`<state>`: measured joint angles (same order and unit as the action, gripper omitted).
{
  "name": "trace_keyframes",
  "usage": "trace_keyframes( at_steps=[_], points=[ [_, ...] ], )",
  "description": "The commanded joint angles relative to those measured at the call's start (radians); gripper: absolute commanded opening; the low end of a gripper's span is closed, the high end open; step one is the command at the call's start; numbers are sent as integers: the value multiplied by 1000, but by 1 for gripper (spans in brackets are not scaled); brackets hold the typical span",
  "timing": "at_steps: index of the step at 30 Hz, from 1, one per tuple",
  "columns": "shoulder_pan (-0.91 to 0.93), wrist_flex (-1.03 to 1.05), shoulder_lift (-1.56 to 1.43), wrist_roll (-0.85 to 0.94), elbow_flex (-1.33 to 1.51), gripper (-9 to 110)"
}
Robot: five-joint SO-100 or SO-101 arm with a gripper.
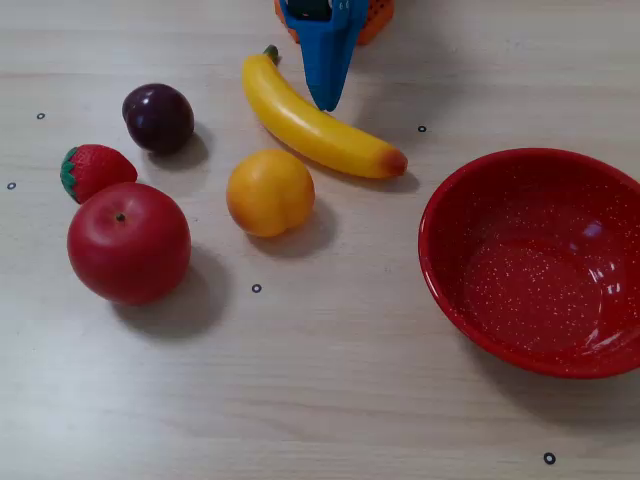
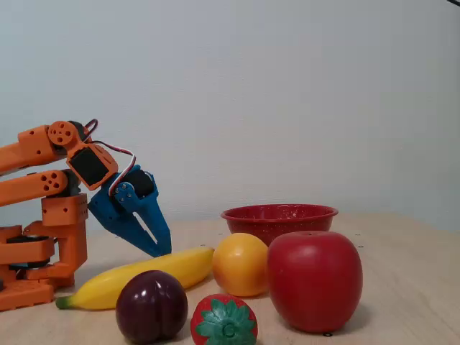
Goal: Put the banana in the red bowl.
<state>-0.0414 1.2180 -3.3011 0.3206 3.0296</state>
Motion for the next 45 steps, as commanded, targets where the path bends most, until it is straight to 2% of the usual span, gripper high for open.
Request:
trace_keyframes(
  at_steps=[1, 10, 19, 24, 30, 32, 36, 45],
  points=[
    [5, 15, -8, 9, -57, 0],
    [-2, 2, 8, -5, -61, 0],
    [-149, -78, 350, -64, -295, 0],
    [-241, -2, 561, -74, -509, 0],
    [-264, 238, 673, -87, -701, 3],
    [-264, 241, 666, -87, -704, 6],
    [-275, 238, 704, -94, -712, 22],
    [-302, 160, 749, -178, -606, 34]
  ],
)
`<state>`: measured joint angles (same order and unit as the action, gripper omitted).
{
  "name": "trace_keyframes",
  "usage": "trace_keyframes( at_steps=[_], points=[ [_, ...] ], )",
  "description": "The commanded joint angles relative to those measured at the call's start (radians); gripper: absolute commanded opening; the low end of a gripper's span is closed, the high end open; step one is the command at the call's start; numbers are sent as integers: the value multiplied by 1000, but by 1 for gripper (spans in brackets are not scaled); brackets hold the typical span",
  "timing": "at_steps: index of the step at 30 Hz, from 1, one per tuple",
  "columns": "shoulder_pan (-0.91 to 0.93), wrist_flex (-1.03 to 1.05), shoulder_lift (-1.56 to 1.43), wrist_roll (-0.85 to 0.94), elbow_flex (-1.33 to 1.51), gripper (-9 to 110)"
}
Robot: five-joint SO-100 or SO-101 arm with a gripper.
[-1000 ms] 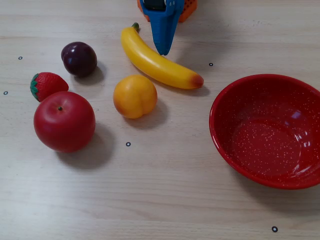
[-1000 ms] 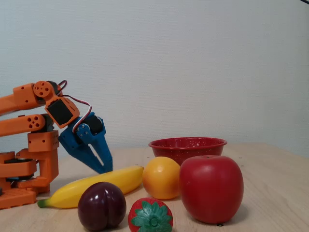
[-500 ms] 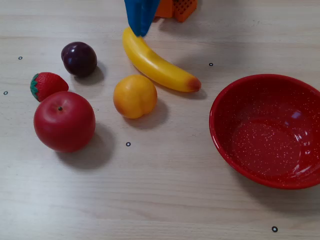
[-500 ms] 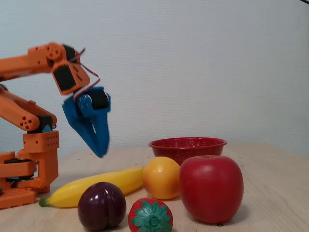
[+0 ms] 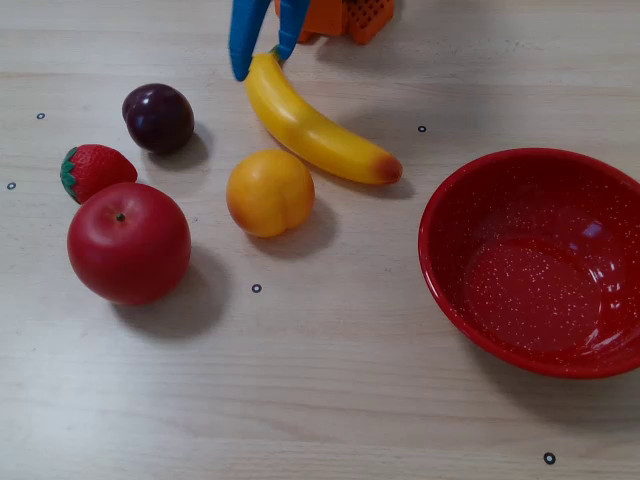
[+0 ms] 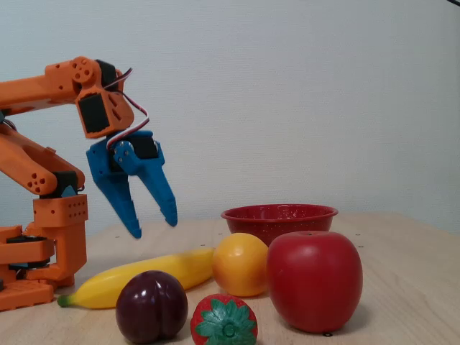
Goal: Put the banana in the red bowl.
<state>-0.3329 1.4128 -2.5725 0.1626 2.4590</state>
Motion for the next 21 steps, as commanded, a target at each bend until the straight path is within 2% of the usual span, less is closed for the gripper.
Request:
trace_keyframes(
  at_steps=[1, 13, 21],
  points=[
    [-9, -38, 31, -21, -35, 35],
    [18, 60, 152, 11, -224, 37],
    [44, -110, 278, 46, -164, 32]
  ],
)
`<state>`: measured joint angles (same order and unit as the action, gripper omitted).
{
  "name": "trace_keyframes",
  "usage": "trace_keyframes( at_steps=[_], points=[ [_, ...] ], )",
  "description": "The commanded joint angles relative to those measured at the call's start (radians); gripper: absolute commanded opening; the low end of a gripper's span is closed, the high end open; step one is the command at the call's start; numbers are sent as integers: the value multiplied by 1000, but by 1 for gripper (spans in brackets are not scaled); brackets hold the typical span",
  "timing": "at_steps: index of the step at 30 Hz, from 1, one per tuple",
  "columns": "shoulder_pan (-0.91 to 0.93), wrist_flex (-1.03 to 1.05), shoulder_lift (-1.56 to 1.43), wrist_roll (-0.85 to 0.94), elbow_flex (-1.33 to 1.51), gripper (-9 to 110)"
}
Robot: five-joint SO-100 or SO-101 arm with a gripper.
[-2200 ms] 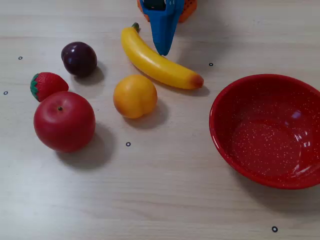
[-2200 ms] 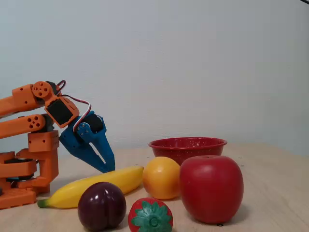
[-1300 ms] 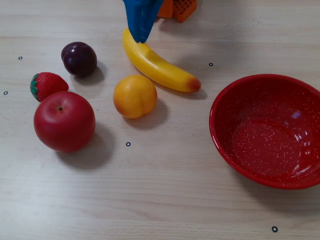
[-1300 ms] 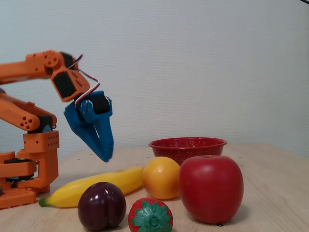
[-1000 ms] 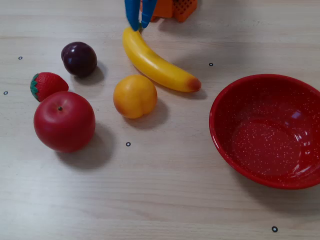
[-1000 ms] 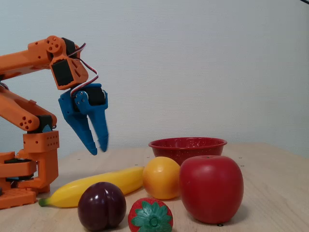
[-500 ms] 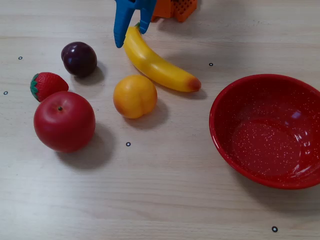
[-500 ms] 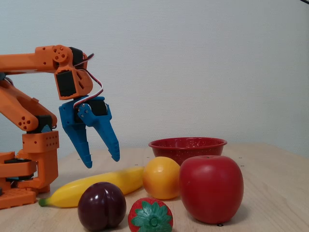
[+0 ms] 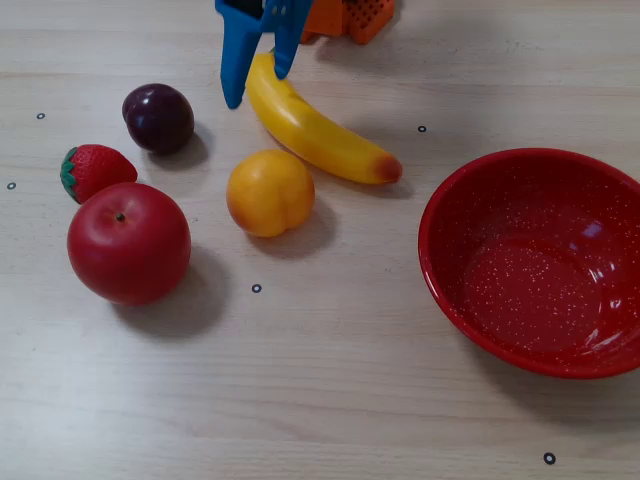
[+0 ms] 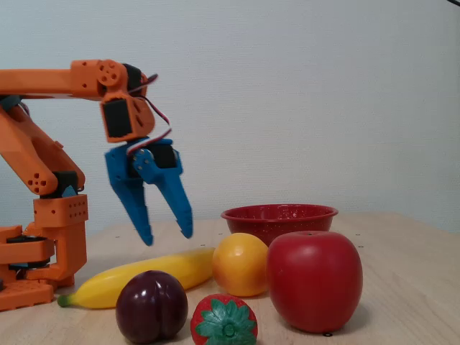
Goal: Put the banana in the red bowl.
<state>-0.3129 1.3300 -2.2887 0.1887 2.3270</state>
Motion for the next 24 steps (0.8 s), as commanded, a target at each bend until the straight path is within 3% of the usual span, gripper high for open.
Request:
trace_keyframes(
  at_steps=[1, 10, 24],
  points=[
    [29, -28, 12, 25, -31, 33],
    [31, 69, 91, 64, -60, 34],
    [58, 28, 264, 84, -81, 34]
  ],
)
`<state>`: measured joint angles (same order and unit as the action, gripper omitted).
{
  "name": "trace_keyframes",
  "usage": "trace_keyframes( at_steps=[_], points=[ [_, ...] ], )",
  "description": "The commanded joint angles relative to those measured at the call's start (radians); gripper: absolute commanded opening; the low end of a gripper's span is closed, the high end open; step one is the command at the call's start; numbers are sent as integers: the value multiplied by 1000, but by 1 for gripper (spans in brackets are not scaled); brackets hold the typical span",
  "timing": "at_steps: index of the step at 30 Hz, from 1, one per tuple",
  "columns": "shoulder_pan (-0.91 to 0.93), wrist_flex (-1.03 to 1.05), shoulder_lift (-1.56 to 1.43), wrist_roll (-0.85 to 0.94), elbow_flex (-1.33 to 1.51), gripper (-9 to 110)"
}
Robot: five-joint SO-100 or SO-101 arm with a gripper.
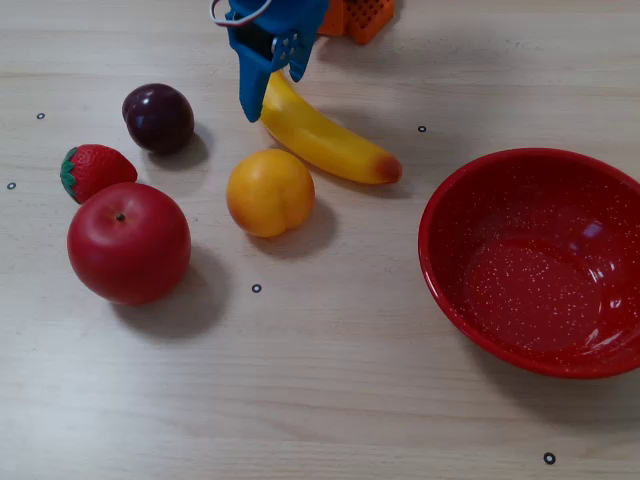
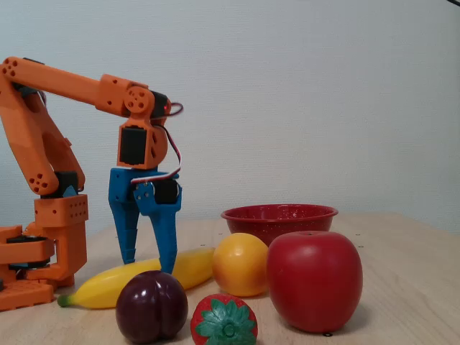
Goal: Put the banana in the red bowl.
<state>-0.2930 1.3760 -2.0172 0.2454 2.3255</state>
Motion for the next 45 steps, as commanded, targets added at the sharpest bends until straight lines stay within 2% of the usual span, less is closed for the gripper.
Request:
trace_keyframes(
  at_steps=[1, 14, 19, 24, 26, 29, 37, 45],
  points=[
    [43, -25, 11, 31, -80, 35],
    [69, -163, 204, 52, -60, 36],
    [64, -213, 224, 37, -29, 33],
    [43, -245, 239, 21, -14, 14],
    [32, -252, 245, 9, -12, 0],
    [9, -252, 244, -9, -11, 0],
    [-52, -143, 112, -78, -72, 0],
    [-86, 38, -26, -103, -267, 0]
  ],
)
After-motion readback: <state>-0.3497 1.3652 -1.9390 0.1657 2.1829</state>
